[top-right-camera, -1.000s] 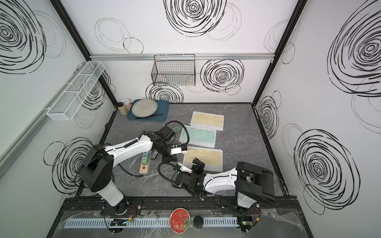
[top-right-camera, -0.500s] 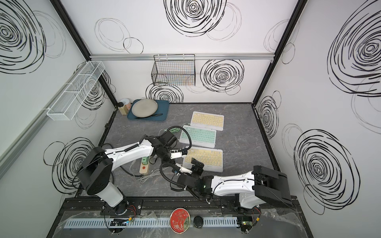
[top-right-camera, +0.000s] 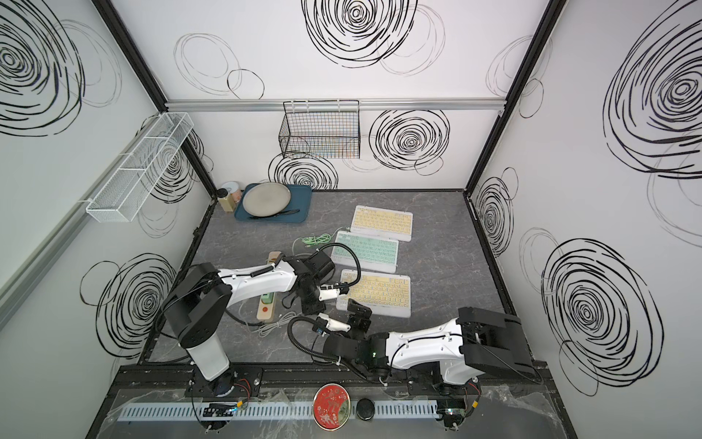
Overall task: Unplug the wireless keyboard
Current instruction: Pick up the keyboard from the center of the board.
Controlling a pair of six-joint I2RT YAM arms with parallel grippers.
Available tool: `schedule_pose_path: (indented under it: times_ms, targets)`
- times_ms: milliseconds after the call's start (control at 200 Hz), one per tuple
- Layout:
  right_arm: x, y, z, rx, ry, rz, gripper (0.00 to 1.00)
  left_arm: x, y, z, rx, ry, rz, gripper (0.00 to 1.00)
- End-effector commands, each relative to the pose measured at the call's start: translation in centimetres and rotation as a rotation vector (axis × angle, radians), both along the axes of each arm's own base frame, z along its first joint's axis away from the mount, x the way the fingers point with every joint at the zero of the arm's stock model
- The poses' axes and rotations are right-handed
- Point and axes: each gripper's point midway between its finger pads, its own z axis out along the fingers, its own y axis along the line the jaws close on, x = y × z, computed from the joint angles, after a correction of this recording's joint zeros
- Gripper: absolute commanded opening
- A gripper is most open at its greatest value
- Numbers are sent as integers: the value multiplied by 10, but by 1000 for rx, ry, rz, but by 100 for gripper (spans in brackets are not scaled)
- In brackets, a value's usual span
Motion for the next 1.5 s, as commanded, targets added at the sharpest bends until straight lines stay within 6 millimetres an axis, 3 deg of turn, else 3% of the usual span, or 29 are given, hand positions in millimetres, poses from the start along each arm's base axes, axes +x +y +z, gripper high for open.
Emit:
schedule_pose_path:
  times_ms: [0,75,465,705,951,1086,1226,1496]
  targets:
    - [-1,-1,8,22,-17,0,97,-3,5,-15,42,25,-3,40]
    - [-1,-2,11,35,-20,0,97,-3,4,-20,47,36,-11,37]
    - [-2,-7,38,167,-16,7,97,-1,1,-26,64,54,-46,0]
    - [-2,-7,42,184,-21,5,97,-5,-6,-13,21,65,-88,0]
    - [-1,-10,44,198,-39,7,97,-6,-24,52,-138,12,-130,0]
    - [0,-10,40,165,-44,3,97,-3,-28,72,-183,-25,-135,0]
    - [2,-5,24,84,-57,2,98,-2,-30,83,-195,-26,-136,0]
    - [29,-12,-8,-60,-58,-83,99,-5,-32,85,-206,-25,-151,0]
